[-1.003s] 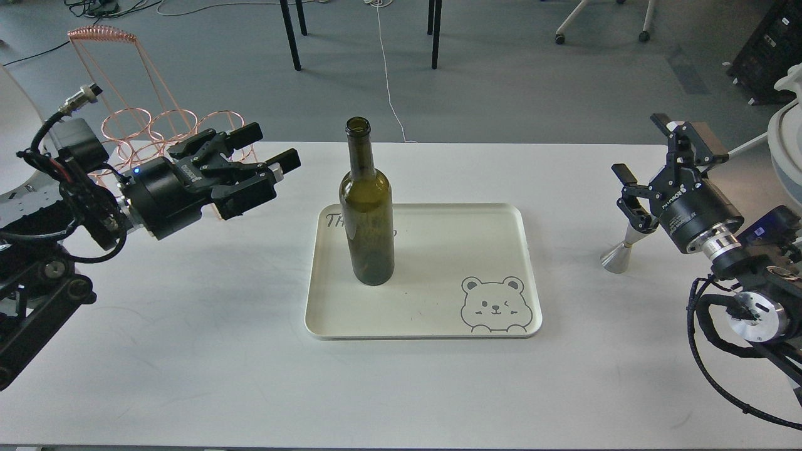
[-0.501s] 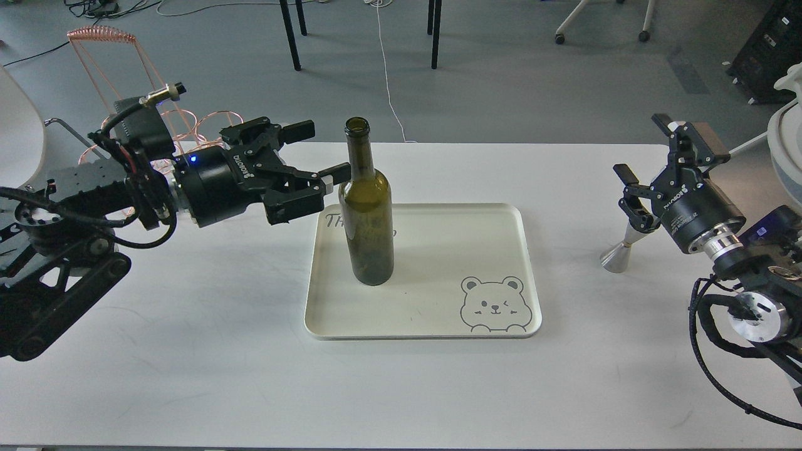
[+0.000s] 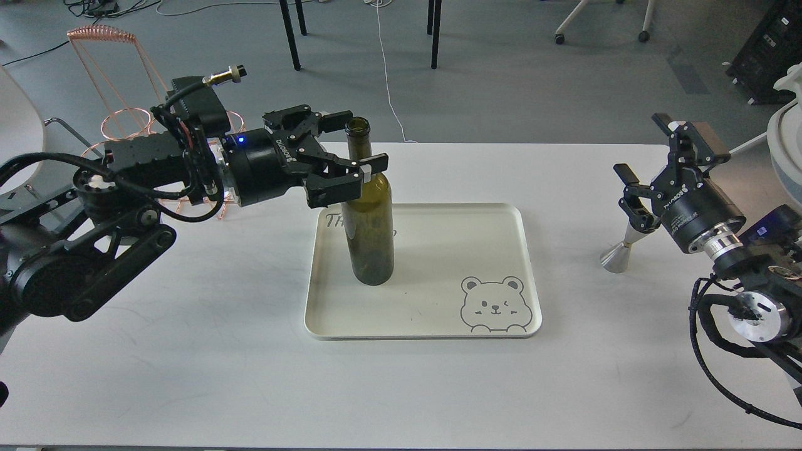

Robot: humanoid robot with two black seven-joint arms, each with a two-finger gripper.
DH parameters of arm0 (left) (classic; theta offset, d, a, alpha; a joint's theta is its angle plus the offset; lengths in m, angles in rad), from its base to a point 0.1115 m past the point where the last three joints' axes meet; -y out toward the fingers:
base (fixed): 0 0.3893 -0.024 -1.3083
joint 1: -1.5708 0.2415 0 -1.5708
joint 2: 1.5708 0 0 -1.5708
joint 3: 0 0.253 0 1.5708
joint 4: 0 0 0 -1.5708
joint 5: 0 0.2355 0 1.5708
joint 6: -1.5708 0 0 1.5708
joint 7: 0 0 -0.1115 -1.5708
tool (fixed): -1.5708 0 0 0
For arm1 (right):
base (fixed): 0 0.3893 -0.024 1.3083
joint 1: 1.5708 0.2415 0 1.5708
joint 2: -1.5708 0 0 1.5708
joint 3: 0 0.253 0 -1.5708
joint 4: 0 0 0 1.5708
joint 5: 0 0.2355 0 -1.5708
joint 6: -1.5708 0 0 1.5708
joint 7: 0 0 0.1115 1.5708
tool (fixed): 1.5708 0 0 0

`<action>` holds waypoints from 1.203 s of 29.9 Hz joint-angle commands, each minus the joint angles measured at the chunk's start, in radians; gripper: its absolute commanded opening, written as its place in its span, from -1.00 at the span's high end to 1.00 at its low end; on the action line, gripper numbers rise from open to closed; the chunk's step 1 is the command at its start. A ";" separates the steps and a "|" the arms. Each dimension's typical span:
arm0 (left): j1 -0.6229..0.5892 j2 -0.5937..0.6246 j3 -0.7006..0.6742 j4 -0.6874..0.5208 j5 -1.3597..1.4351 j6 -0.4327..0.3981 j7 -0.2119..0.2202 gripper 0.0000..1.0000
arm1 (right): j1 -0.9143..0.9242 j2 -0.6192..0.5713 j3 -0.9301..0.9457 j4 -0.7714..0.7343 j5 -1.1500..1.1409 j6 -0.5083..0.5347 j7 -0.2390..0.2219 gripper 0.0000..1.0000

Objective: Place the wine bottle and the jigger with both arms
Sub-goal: 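Reach the left gripper to the wine bottle neck and grasp it, then lift the wine bottle with the left gripper toward the copper rack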

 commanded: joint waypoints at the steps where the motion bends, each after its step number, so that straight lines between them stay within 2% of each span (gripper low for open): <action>1: -0.001 -0.006 0.003 0.016 0.002 0.002 0.000 -0.76 | 0.000 0.000 0.001 0.000 0.000 -0.003 0.000 -0.94; 5: -0.002 -0.027 0.010 0.022 -0.003 0.003 0.000 -0.24 | 0.000 0.000 0.001 0.000 0.000 -0.004 0.000 -0.94; 8: -0.002 -0.029 0.010 0.024 -0.006 0.006 0.000 0.28 | 0.000 0.000 0.001 0.000 0.000 -0.004 0.000 -0.94; 15: -0.007 -0.029 0.007 0.022 -0.006 0.012 0.000 0.63 | -0.002 0.000 0.000 0.000 -0.005 -0.006 0.000 -0.94; 18: -0.025 -0.017 0.007 0.016 -0.008 0.042 0.000 0.81 | -0.002 0.003 0.000 0.000 -0.005 -0.007 0.000 -0.94; 24: -0.143 0.077 0.004 0.013 -0.047 0.040 0.000 0.82 | -0.002 0.006 -0.002 -0.002 -0.006 -0.009 0.000 -0.94; 28: -0.266 0.163 0.012 0.036 -0.159 0.000 0.000 0.82 | -0.002 0.006 -0.002 -0.002 -0.006 -0.009 0.000 -0.94; 31: -0.350 0.218 0.017 0.143 -0.178 -0.046 0.000 0.82 | -0.002 0.006 -0.003 0.000 -0.006 -0.009 0.000 -0.94; 36: -0.430 0.232 0.020 0.320 -0.178 -0.055 0.000 0.82 | -0.002 0.008 -0.005 -0.002 -0.008 -0.010 0.000 -0.94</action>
